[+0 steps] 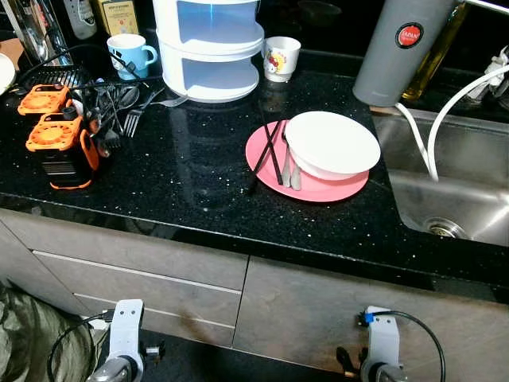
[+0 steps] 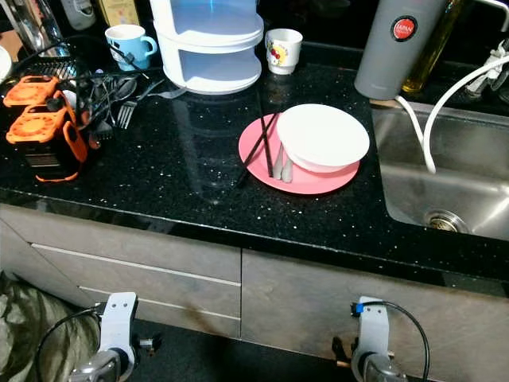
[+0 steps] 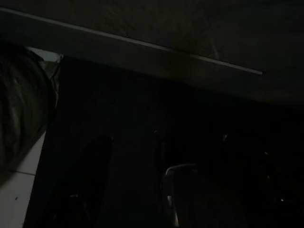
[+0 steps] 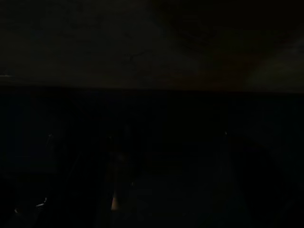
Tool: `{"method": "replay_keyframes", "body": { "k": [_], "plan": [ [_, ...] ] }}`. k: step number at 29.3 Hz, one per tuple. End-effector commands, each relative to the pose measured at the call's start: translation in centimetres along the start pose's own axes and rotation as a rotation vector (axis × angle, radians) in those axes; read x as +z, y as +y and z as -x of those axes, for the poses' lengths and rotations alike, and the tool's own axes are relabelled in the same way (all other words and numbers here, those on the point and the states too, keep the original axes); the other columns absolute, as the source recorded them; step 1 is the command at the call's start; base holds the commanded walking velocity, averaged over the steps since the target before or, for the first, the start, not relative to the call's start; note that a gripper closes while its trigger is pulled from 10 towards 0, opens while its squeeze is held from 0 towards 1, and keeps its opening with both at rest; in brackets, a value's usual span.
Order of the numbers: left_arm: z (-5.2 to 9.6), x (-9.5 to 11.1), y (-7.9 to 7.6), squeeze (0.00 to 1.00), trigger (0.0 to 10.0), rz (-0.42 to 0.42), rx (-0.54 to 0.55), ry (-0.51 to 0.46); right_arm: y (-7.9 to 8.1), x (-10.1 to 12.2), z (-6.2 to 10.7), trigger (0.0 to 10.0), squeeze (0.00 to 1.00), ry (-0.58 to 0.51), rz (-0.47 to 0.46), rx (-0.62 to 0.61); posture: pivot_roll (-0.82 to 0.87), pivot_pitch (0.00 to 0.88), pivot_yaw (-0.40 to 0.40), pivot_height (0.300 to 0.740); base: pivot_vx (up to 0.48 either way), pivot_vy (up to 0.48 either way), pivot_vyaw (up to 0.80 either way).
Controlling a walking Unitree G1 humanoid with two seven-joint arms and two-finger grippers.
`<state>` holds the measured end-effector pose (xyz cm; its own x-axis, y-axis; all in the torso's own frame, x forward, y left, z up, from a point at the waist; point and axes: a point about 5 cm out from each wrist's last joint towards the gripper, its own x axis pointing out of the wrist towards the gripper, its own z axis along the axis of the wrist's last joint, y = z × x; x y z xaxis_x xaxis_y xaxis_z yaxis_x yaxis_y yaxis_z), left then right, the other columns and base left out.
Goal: Kitchen organization
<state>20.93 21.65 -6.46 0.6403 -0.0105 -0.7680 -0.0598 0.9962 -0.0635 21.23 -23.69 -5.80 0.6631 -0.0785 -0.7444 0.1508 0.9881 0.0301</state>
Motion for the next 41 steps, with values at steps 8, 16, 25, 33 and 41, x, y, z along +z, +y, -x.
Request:
{"method": "replay_keyframes", "body": {
  "k": [8, 16, 25, 33, 41],
  "plan": [
    [0.1, -0.7, 0.1, 0.00, 10.0, 0.007, 0.020, 0.036, -0.5, -1.0, 0.2, 10.0, 0.00, 0.052, 0.016, -0.021, 0.03, 0.109, -0.022, 0.740, 0.000, -0.149, -0.78],
    [0.1, -0.7, 0.1, 0.00, 10.0, 0.004, 0.021, 0.035, -0.6, -0.9, 0.2, 10.0, 0.00, 0.047, 0.032, -0.024, 0.03, 0.110, -0.023, 0.740, 0.000, 0.000, -0.10],
    [0.1, -1.0, 0.1, 0.00, 10.0, 0.006, 0.022, 0.043, -1.2, -0.7, 0.3, 10.0, 0.00, 0.052, 0.113, -0.112, 0.03, 0.113, -0.026, 0.740, 0.000, 0.000, 0.00],
    [0.3, -2.5, 0.0, 0.00, 10.0, -0.057, 0.009, 0.138, -9.1, -0.5, 2.6, 10.0, 0.00, 0.105, 0.000, -0.451, 0.02, 0.118, -0.029, 0.740, 0.000, 0.000, 0.00],
    [0.5, -3.5, -0.2, 0.00, 10.0, -0.088, -0.004, 0.191, -17.3, 3.1, 6.9, 10.0, 0.00, -0.011, -0.174, -0.818, 0.02, 0.110, -0.027, 0.740, 0.000, 0.000, 0.00]
  ]
}}
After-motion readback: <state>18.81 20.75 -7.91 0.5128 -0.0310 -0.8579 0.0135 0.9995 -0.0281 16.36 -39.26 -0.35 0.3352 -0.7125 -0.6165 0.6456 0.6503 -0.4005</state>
